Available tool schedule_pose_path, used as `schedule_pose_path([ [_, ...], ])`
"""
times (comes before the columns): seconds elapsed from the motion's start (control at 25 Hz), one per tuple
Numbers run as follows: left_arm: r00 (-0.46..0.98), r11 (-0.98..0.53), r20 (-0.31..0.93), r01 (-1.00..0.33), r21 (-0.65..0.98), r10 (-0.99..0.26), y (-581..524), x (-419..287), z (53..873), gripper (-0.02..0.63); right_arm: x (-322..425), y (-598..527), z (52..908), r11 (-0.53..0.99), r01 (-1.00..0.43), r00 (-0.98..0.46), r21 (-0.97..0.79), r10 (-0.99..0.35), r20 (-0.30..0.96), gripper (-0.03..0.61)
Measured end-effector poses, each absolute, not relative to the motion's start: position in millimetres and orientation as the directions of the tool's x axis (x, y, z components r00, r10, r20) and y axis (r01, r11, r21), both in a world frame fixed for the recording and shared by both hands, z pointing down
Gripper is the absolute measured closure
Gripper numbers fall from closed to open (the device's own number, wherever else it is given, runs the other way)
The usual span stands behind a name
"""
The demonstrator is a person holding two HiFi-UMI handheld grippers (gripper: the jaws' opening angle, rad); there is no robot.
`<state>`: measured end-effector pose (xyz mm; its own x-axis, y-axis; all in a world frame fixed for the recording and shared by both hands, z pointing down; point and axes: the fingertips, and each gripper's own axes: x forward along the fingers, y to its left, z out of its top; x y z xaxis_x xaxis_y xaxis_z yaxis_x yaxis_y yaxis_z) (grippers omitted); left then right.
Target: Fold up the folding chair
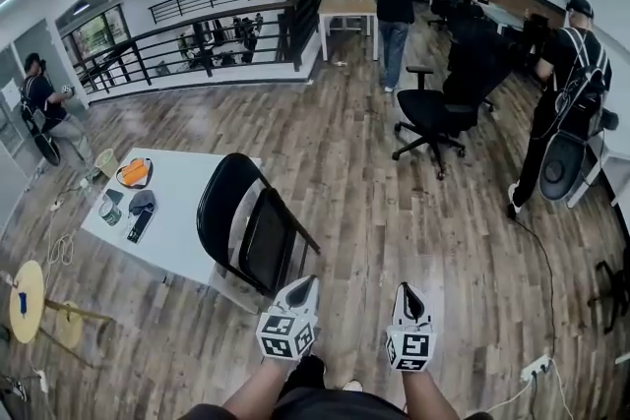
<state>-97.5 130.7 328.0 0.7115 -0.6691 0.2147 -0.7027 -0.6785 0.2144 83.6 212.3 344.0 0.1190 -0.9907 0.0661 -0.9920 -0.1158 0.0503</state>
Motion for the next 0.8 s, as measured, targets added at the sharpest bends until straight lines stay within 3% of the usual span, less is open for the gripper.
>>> schedule_pose_path([
  [0.6,0.694,-0.672,0.198,-0.720,0.175,-0.692,178,-104,308,0.609,72,249,323,-0.087,-0.991,0.091,0.103,-0.995,0.036,0.565],
  [0.8,0.683,-0.662,0.189,-0.731,0.168,-0.706,161,-115,307,0.609,54,227,305,-0.082,-0.974,0.081,0.209,-0.997,-0.010,0.565],
])
